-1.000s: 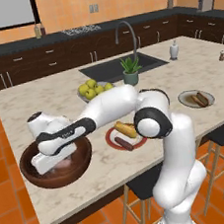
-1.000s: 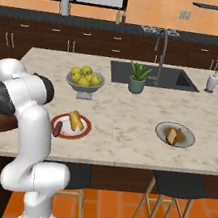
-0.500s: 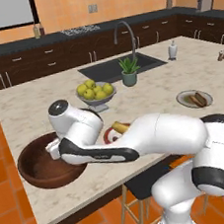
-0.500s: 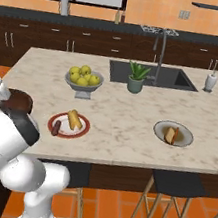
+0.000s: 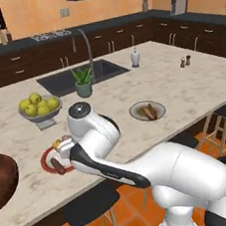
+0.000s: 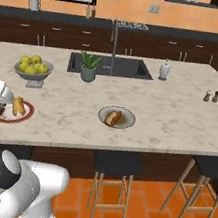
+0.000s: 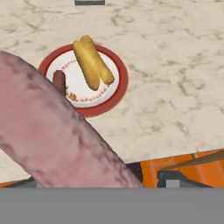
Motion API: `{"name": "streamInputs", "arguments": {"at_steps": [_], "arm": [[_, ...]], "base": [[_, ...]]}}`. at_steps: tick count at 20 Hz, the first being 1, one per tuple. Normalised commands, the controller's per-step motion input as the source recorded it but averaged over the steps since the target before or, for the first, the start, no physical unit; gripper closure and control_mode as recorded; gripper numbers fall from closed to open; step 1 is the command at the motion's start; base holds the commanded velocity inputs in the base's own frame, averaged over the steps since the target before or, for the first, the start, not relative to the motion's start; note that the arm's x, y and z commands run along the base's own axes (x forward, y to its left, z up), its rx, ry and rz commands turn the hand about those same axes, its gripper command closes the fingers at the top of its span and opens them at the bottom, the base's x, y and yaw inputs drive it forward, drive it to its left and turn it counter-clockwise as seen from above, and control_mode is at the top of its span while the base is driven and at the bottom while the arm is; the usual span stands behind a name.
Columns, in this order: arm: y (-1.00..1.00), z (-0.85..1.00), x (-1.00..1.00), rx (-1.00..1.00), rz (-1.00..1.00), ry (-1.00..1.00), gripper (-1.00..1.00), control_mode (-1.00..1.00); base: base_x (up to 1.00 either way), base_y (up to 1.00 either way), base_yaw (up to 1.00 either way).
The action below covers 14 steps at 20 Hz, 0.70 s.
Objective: Place one bun and one sausage from the bowl on each plate.
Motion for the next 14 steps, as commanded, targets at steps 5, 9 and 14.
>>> {"name": "streamInputs", "arguments": {"at_steps": [5, 9, 14], "arm": [[0.0, 0.0, 0.0, 0.0, 0.0, 0.0, 1.0, 1.0], [0.0, 0.0, 0.0, 0.0, 0.0, 0.0, 1.0, 1.0], [0.0, 0.0, 0.0, 0.0, 0.0, 0.0, 1.0, 1.0]], "base": [[0.0, -1.0, -0.19], [0.3, -1.0, -0.2], [0.98, -0.96, -0.1]]}}
